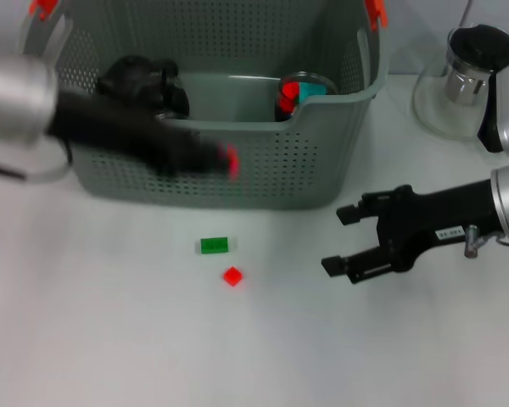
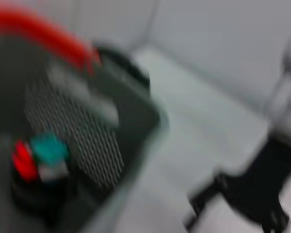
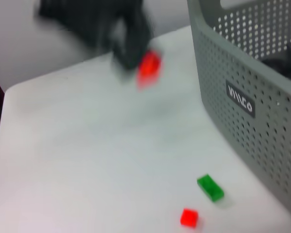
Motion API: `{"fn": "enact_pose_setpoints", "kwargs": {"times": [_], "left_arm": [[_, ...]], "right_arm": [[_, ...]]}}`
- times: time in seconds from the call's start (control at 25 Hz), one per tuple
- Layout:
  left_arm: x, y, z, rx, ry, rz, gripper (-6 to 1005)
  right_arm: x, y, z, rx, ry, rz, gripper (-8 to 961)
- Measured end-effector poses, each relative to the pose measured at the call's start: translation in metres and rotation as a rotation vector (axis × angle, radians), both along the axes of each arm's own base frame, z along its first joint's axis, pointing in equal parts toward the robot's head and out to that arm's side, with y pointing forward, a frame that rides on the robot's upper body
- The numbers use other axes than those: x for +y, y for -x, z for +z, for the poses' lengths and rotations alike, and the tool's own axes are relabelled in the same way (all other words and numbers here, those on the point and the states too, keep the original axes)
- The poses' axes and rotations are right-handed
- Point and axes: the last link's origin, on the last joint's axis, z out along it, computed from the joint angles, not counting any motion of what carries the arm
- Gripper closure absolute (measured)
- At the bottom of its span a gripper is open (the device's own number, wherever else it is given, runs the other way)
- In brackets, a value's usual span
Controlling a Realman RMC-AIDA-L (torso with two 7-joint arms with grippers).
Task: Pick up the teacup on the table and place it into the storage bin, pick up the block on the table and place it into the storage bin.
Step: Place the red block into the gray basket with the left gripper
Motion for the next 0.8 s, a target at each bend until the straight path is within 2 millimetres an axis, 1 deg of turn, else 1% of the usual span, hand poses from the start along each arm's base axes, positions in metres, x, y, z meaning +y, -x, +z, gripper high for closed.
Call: {"fn": "enact_pose_setpoints", "kwargs": {"times": [0.08,0.16,0.28,0.36,0.48,0.6,0.8], "left_arm": [[0.012,-0.009,0.015,-0.04,-0.068,-0.012,815],[0.024,-0.017,0.023,-0.048,-0.12,-0.022,815],[0.048,-0.028,0.032,-0.06,-0.198,-0.031,815],[0.067,-0.036,0.035,-0.073,-0.241,-0.035,815],[0.088,-0.044,0.031,-0.087,-0.272,-0.036,814],[0.106,-0.053,0.022,-0.072,-0.301,-0.045,810],[0.126,-0.068,0.002,-0.008,-0.364,-0.072,790]], "right_arm": [[-0.002,-0.003,-0.001,-0.01,0.011,-0.006,29],[-0.004,-0.004,-0.002,-0.01,0.024,-0.008,29],[-0.006,-0.004,-0.003,-0.007,0.042,-0.012,29],[-0.008,-0.004,-0.005,-0.004,0.052,-0.013,29],[-0.009,-0.003,-0.007,-0.002,0.064,-0.013,29],[-0.009,-0.002,-0.009,-0.003,0.071,-0.009,29],[-0.009,0.0,-0.01,-0.004,0.074,-0.004,29]]}}
